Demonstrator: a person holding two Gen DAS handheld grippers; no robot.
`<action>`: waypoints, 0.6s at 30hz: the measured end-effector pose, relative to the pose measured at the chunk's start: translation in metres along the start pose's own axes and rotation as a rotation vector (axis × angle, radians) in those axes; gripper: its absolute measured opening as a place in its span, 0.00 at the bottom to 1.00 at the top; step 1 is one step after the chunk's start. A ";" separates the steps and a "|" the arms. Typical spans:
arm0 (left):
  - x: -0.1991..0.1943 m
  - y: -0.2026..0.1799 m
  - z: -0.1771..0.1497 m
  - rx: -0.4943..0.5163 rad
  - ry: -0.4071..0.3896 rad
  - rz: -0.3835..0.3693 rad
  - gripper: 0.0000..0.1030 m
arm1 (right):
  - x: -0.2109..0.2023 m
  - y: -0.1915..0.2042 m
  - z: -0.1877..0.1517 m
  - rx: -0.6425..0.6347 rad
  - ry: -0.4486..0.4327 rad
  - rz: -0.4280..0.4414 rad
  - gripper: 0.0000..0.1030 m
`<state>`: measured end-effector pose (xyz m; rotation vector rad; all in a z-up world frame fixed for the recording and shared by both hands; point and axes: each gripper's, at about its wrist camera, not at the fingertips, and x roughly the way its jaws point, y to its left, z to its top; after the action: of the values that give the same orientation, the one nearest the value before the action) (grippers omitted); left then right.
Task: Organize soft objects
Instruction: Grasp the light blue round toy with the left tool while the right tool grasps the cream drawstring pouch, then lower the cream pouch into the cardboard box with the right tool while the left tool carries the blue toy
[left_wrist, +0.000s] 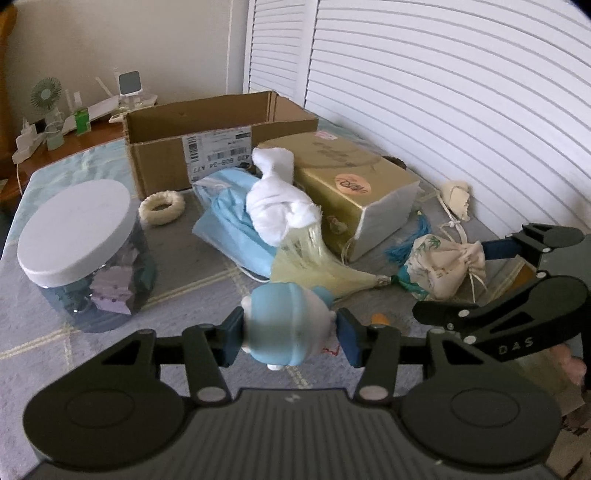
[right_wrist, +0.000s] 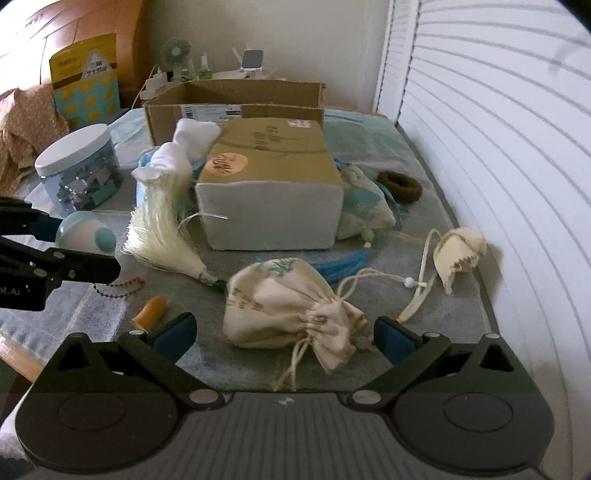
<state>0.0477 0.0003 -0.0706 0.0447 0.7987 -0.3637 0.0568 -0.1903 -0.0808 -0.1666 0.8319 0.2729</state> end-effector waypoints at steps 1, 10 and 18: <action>0.000 0.001 0.000 0.000 0.000 0.002 0.50 | 0.001 0.002 0.001 -0.005 0.002 -0.004 1.00; -0.001 -0.001 -0.001 0.006 0.004 0.000 0.50 | 0.005 0.009 0.012 -0.020 0.012 -0.033 0.87; -0.010 -0.002 0.003 0.040 0.006 -0.006 0.50 | -0.011 0.007 0.017 -0.036 -0.008 -0.031 0.74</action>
<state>0.0427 0.0013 -0.0611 0.0811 0.7981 -0.3851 0.0597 -0.1812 -0.0618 -0.2115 0.8164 0.2589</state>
